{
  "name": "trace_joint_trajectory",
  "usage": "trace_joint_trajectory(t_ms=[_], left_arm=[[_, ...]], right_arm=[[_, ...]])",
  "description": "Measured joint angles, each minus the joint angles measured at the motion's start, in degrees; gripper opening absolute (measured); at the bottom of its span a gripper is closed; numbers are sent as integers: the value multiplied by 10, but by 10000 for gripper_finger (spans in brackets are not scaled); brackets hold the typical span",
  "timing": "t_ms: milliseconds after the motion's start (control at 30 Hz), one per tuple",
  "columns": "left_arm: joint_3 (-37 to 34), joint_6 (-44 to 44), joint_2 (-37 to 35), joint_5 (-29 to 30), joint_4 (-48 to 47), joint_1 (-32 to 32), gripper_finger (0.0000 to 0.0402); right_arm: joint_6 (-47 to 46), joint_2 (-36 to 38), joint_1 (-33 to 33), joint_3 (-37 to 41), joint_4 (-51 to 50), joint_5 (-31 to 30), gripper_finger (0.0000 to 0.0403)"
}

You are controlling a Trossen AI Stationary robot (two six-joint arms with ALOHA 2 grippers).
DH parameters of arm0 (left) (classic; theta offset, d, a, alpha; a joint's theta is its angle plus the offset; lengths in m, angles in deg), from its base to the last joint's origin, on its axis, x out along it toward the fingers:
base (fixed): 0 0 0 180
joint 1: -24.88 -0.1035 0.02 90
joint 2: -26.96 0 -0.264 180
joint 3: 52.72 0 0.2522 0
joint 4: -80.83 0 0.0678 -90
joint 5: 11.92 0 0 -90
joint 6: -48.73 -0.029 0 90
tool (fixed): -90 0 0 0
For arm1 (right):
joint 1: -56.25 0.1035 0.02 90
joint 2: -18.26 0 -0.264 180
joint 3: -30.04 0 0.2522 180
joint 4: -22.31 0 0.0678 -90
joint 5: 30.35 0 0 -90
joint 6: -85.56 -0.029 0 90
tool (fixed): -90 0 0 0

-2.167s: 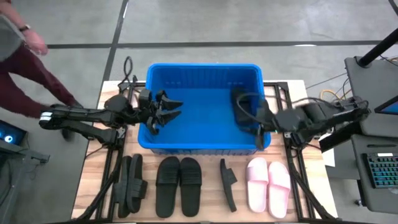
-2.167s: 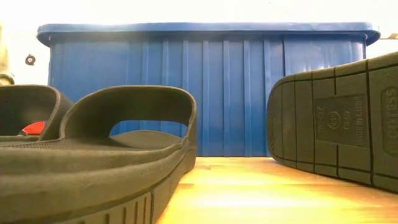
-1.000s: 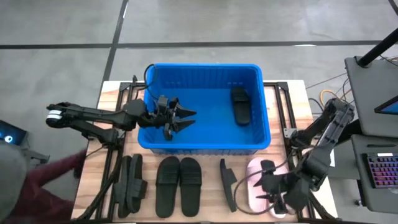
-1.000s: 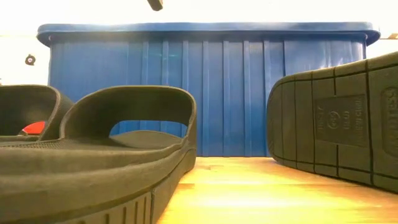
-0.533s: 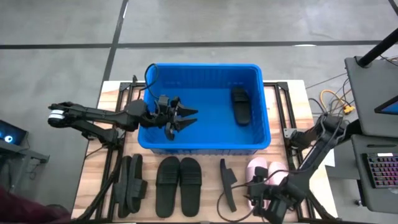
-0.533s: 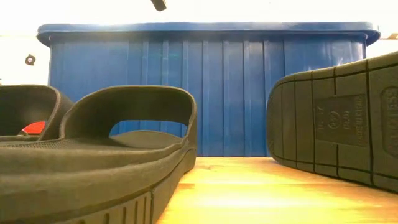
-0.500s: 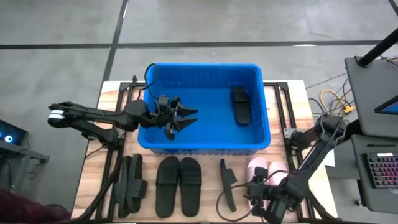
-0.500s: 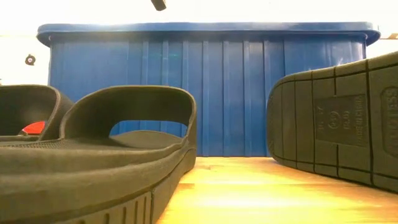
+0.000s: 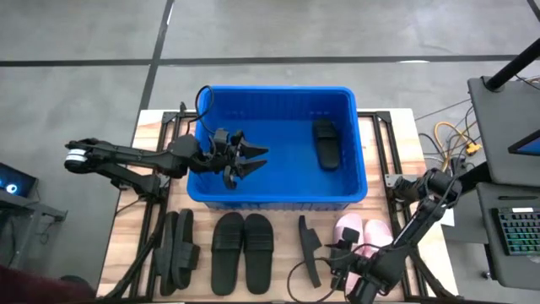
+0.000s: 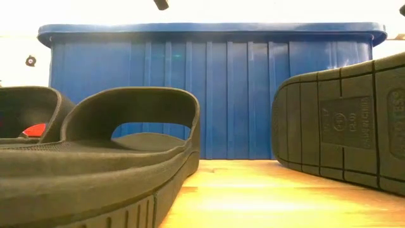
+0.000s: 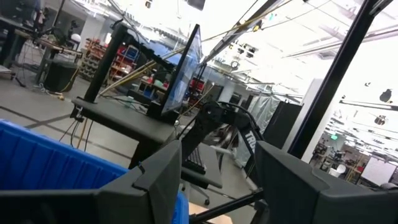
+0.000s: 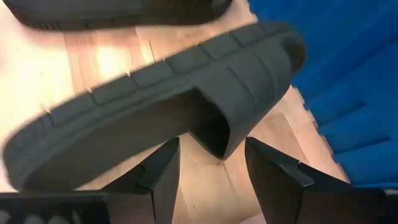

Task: Pick and place slides into bin
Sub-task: Put the black slide into the blue container

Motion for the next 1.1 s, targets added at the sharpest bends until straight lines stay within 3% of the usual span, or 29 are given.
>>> trace_joint_trajectory(t_ms=[400, 600, 733, 1100], left_arm=[[-1, 0, 0, 0, 0, 0, 190], [-1, 0, 0, 0, 0, 0, 190], [-1, 0, 0, 0, 0, -1, 190], [-1, 14, 0, 0, 0, -1, 190]], right_arm=[[-4, -65, -17, 2, 1, -63, 146], [-4, -66, -23, -1, 0, -49, 77], [12, -38, -23, -1, 2, -44, 19], [69, 96, -23, -10, 3, -52, 11]])
